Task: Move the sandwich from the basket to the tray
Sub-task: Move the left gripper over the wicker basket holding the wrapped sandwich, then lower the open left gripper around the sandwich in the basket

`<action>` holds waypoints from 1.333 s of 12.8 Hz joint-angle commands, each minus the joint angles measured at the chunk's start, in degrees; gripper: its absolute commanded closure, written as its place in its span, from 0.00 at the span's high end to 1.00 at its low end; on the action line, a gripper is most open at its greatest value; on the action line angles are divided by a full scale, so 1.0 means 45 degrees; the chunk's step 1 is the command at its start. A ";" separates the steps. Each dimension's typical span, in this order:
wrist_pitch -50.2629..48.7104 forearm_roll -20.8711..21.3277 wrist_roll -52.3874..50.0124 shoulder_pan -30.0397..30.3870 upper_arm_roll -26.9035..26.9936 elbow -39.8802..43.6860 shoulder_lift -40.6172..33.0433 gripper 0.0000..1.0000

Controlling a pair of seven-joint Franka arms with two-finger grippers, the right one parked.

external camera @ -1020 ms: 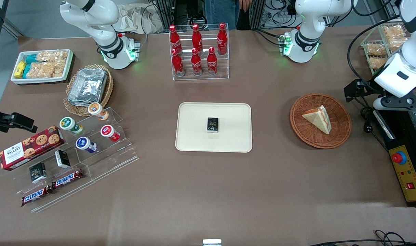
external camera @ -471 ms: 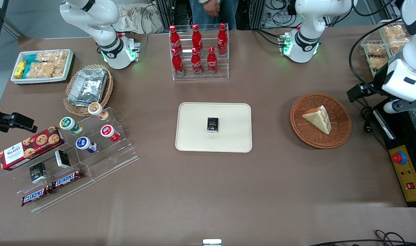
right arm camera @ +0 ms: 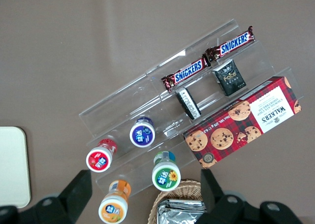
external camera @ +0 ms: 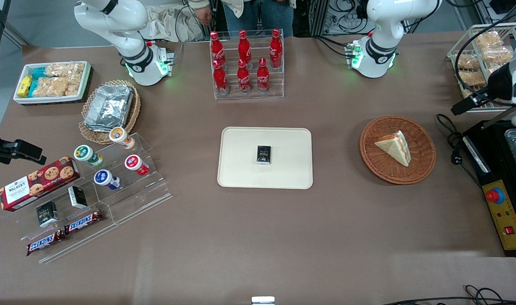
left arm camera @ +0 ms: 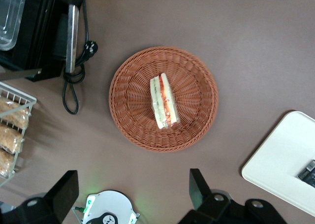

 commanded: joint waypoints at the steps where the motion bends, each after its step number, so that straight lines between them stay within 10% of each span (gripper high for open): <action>1: 0.0660 -0.0218 -0.1605 0.0121 -0.0137 -0.1438 -0.1281 1.00; 6: 0.2999 -0.0257 -0.2235 0.0063 -0.0215 -0.4481 -0.2901 1.00; 17: 0.6457 -0.0237 -0.4421 -0.0484 -0.0975 -0.6847 -0.0972 1.00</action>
